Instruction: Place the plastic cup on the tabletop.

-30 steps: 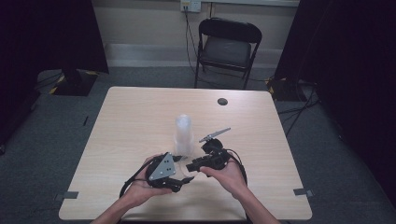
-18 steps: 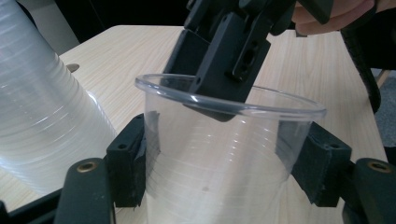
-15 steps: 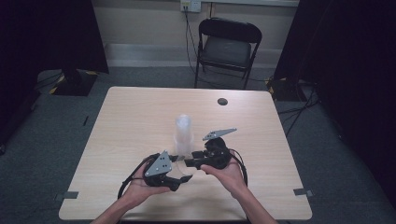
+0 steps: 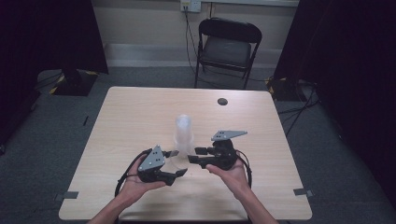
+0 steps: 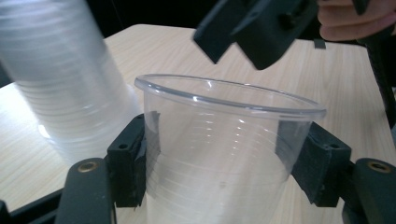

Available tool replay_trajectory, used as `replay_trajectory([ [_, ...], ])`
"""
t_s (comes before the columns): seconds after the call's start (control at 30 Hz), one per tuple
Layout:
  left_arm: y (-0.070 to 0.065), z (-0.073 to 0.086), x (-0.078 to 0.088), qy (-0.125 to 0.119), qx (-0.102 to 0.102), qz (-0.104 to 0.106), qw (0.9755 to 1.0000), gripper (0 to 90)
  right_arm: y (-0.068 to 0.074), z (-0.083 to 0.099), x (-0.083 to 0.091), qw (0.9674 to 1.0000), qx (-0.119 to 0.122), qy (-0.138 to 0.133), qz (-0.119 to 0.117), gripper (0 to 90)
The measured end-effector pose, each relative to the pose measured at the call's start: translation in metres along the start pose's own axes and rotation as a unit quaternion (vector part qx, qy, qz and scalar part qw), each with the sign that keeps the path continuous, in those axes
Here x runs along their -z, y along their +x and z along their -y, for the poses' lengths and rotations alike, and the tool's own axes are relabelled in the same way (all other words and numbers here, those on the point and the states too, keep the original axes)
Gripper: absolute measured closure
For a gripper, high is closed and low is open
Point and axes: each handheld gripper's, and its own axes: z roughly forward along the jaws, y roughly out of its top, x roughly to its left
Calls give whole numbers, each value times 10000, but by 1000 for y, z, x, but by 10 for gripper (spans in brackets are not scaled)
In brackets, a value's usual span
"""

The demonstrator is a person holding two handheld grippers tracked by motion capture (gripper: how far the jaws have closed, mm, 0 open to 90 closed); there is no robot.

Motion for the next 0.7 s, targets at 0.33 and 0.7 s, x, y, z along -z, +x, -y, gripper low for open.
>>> replay_trajectory([
  [0.33,21,-1,13,-106,665,-157,9976,307,-19,9,23,9991,-219,-225,297,520],
  [0.7,36,-7,37,-550,882,-621,9926,314,-36,30,44,9967,-353,-150,709,519],
])
